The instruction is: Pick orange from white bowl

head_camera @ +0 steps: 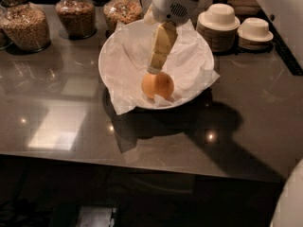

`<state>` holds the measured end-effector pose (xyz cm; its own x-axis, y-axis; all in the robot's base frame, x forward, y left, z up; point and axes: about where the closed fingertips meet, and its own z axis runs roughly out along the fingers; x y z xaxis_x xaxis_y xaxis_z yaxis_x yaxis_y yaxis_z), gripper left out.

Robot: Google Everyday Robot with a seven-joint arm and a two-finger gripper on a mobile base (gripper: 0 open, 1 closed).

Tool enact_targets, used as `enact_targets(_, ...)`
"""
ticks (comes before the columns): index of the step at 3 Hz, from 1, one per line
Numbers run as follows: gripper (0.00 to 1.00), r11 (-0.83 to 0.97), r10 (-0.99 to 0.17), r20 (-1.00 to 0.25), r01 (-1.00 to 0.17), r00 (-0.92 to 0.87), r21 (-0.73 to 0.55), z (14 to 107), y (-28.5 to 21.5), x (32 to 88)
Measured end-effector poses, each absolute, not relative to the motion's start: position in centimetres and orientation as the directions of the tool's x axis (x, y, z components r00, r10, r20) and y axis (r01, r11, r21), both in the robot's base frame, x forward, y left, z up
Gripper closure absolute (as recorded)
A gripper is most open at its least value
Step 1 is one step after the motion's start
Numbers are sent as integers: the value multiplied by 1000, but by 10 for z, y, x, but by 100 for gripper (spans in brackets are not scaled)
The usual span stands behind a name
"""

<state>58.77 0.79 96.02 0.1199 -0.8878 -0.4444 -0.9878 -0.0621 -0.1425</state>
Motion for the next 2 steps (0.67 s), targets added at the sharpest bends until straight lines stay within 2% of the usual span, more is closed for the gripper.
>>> enact_targets(2,0,-22,-880,-471,-995,68,-101,939,1,593)
